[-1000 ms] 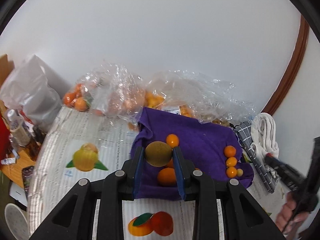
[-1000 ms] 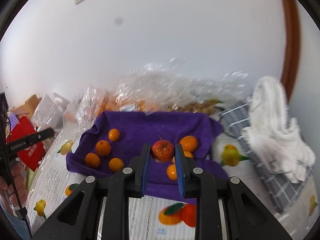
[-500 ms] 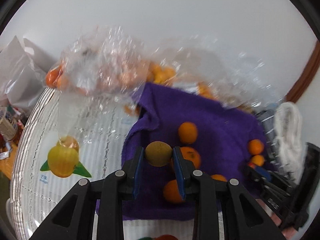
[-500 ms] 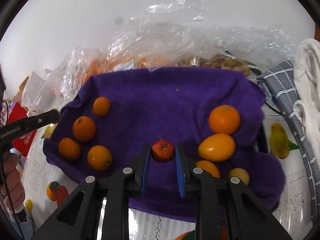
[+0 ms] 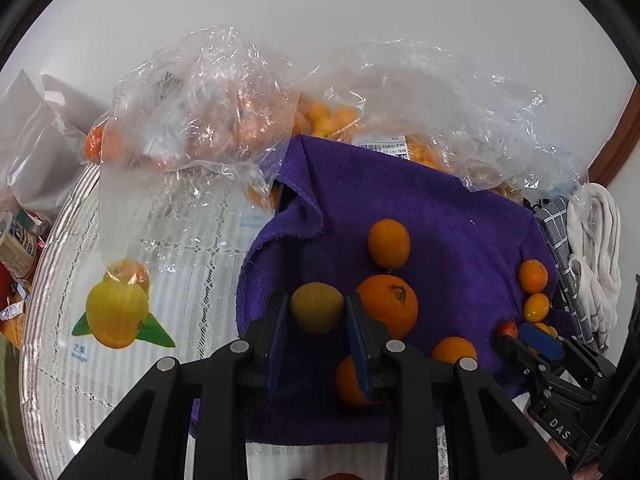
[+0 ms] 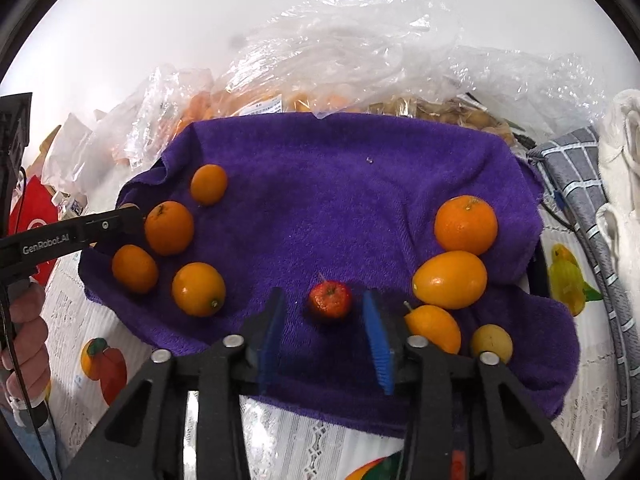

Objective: Organize fruits

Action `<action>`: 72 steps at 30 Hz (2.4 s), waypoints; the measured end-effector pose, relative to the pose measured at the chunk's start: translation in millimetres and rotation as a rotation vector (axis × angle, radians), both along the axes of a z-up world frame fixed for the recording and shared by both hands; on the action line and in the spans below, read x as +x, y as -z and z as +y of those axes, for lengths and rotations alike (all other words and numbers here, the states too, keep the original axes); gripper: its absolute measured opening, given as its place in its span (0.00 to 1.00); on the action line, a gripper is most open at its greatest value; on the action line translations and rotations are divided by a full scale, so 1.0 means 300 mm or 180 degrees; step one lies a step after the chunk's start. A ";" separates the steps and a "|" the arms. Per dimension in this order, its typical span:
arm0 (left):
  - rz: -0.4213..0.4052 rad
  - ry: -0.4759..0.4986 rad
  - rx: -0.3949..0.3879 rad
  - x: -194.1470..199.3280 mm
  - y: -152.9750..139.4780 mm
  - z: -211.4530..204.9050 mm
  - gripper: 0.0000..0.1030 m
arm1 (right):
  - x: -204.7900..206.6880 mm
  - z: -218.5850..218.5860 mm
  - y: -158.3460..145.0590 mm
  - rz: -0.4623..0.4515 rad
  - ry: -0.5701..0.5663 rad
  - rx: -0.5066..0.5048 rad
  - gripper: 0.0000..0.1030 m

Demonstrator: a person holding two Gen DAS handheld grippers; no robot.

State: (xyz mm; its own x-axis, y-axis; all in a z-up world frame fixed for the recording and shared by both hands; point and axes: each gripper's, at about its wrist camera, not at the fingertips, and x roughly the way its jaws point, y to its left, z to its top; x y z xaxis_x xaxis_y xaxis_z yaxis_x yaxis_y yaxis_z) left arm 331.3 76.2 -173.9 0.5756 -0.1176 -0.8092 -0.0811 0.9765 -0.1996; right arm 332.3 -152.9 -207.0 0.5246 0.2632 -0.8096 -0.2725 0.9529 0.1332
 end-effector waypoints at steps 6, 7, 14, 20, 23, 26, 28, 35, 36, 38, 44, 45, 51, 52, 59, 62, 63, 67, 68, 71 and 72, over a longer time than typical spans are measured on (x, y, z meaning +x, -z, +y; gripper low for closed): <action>0.0113 0.0069 0.0035 -0.012 -0.013 -0.004 0.31 | -0.047 -0.014 -0.074 -0.0048 0.0027 -0.0020 0.46; 0.0119 0.0075 0.0015 -0.022 -0.021 0.000 0.33 | -0.059 -0.017 -0.088 -0.0056 0.0023 -0.0014 0.46; -0.0056 0.0162 0.0103 -0.163 -0.111 -0.013 0.50 | -0.187 -0.066 -0.189 -0.0161 0.0219 -0.0155 0.46; -0.0253 0.0245 0.0223 -0.349 -0.199 -0.055 0.58 | -0.332 -0.162 -0.264 -0.0189 0.0581 -0.0283 0.46; -0.0343 0.0250 0.0305 -0.447 -0.242 -0.088 0.69 | -0.426 -0.218 -0.305 -0.0256 0.0684 -0.0251 0.52; -0.0444 0.0278 0.0454 -0.537 -0.284 -0.144 0.74 | -0.527 -0.269 -0.350 -0.0392 0.0762 -0.0270 0.72; -0.0508 0.0315 0.0495 -0.592 -0.309 -0.181 0.75 | -0.596 -0.294 -0.381 -0.0517 0.0796 -0.0305 0.76; -0.0714 0.0400 0.0551 -0.754 -0.383 -0.280 0.78 | -0.771 -0.358 -0.463 -0.0638 0.0851 -0.0264 0.87; -0.0740 0.0405 0.0551 -0.778 -0.395 -0.290 0.79 | -0.794 -0.363 -0.476 -0.0666 0.0865 -0.0280 0.89; -0.0781 0.0410 0.0530 -0.820 -0.417 -0.301 0.82 | -0.830 -0.368 -0.495 -0.0724 0.0867 -0.0304 0.92; -0.0922 0.0383 0.0573 -0.935 -0.477 -0.324 0.88 | -0.969 -0.380 -0.572 -0.0921 0.0850 -0.0203 0.93; -0.0968 0.0369 0.0599 -0.959 -0.489 -0.327 0.89 | -0.985 -0.379 -0.580 -0.0938 0.0845 -0.0193 0.94; -0.1062 0.0365 0.0589 -1.014 -0.521 -0.339 0.89 | -1.047 -0.381 -0.599 -0.0989 0.0830 -0.0138 0.94; -0.1067 0.0362 0.0592 -1.019 -0.521 -0.342 0.89 | -1.053 -0.382 -0.601 -0.0991 0.0829 -0.0135 0.94; -0.1079 0.0361 0.0577 -1.028 -0.522 -0.361 0.89 | -1.072 -0.399 -0.604 -0.1008 0.0849 -0.0133 0.94; -0.1065 0.0366 0.0576 -1.027 -0.518 -0.363 0.89 | -1.077 -0.401 -0.601 -0.1005 0.0846 -0.0148 0.94; -0.1065 0.0367 0.0579 -1.027 -0.516 -0.364 0.89 | -1.079 -0.403 -0.601 -0.1009 0.0841 -0.0160 0.94; -0.1047 0.0364 0.0580 -1.024 -0.513 -0.365 0.89 | -1.076 -0.409 -0.599 -0.1012 0.0859 -0.0180 0.94; -0.1045 0.0365 0.0583 -1.024 -0.510 -0.364 0.89 | -1.076 -0.411 -0.600 -0.1010 0.0867 -0.0174 0.94; -0.1043 0.0365 0.0585 -1.023 -0.508 -0.362 0.89 | -1.074 -0.419 -0.599 -0.1011 0.0878 -0.0167 0.94; -0.1042 0.0364 0.0587 -1.023 -0.508 -0.363 0.89 | -1.074 -0.422 -0.600 -0.1013 0.0878 -0.0166 0.94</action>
State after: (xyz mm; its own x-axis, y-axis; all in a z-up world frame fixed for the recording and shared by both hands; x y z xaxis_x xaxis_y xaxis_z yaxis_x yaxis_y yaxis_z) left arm 24.3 -32.5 -21.4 0.7983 -0.0656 -0.5986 0.0691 0.9975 -0.0172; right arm 10.0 -279.6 -27.2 0.7957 0.0410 -0.6043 -0.0262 0.9991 0.0333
